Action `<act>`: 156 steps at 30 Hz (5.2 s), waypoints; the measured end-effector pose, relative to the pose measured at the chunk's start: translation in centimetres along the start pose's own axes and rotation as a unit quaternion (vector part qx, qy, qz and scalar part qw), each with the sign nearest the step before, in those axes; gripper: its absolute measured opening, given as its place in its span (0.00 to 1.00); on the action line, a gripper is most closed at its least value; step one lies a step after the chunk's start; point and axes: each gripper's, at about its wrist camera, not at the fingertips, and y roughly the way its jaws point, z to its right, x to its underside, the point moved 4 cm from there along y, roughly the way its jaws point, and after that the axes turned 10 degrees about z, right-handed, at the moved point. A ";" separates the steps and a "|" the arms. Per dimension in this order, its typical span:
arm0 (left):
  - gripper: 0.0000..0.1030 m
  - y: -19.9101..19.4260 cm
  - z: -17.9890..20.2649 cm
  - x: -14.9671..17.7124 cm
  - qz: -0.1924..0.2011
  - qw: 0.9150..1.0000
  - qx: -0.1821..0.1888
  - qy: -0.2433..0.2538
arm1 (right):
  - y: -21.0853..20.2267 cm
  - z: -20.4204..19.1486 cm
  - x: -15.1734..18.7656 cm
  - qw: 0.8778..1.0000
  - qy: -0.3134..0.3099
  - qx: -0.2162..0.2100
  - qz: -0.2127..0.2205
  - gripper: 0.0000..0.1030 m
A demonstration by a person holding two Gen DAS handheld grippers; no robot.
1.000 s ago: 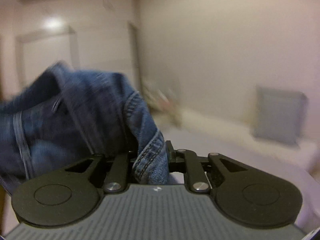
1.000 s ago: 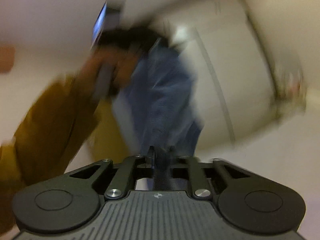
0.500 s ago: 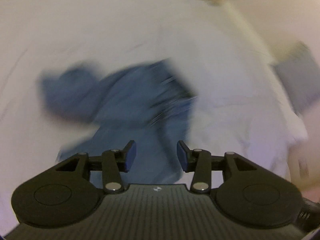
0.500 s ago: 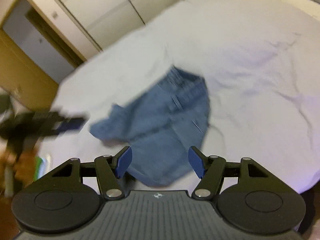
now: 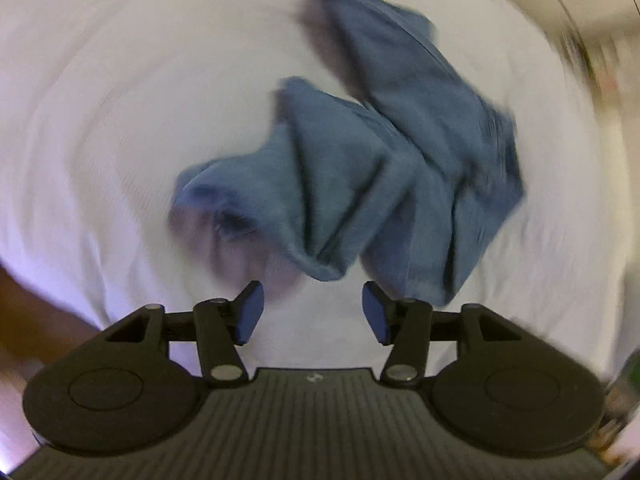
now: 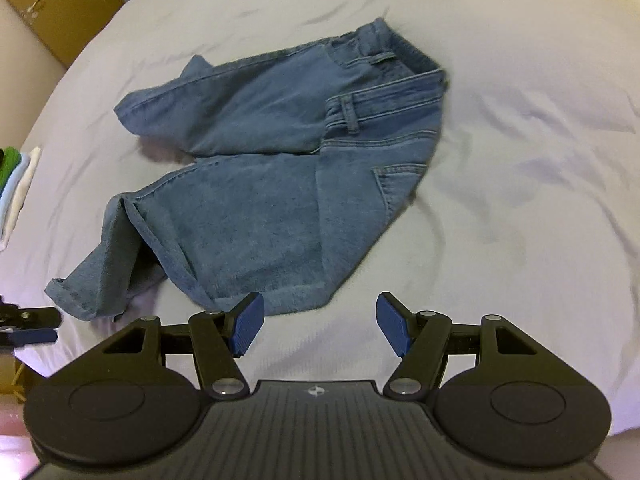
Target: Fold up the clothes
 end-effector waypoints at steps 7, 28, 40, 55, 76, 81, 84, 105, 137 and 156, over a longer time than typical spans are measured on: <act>0.64 1.4 -4.8 -2.6 0.060 0.981 0.005 -0.182 | 4.4 -0.3 -1.5 1.000 -0.020 0.011 -0.017 0.64; 0.17 7.2 -8.8 -6.4 0.047 0.965 -0.028 -0.255 | 17.9 0.5 -4.1 0.991 -0.081 0.101 -0.018 0.54; 0.66 3.8 -10.1 -3.7 0.069 0.930 -0.030 -0.359 | 20.4 -0.7 -7.3 0.986 -0.093 0.135 0.020 0.72; 0.26 9.2 -8.5 -4.8 0.058 0.939 -0.071 -0.331 | 22.1 2.1 -8.4 0.981 -0.094 0.167 0.006 0.47; 0.09 -15.3 2.7 -30.8 0.378 0.925 -0.032 0.028 | -11.1 10.4 -14.4 0.857 0.312 -0.071 0.404 0.02; 0.19 -7.9 -3.7 -28.4 0.282 0.953 -0.101 0.050 | -10.6 13.1 -2.9 0.840 0.415 -0.023 0.349 0.03; 0.26 -0.9 -9.8 -24.7 0.170 0.970 -0.173 0.013 | -4.8 14.8 6.6 0.848 0.491 0.094 0.178 0.11; 0.48 11.1 -14.6 -19.6 0.128 0.962 -0.180 -0.163 | 7.2 19.6 10.5 0.808 0.557 0.129 0.141 0.52; 0.38 6.1 -2.5 -14.1 0.098 0.988 -0.120 0.008 | 2.1 17.8 2.6 0.953 0.256 0.146 0.070 0.64; 0.32 25.6 8.7 -27.7 0.067 0.936 -0.066 0.340 | 16.2 10.7 -10.0 0.991 0.013 0.135 0.016 0.63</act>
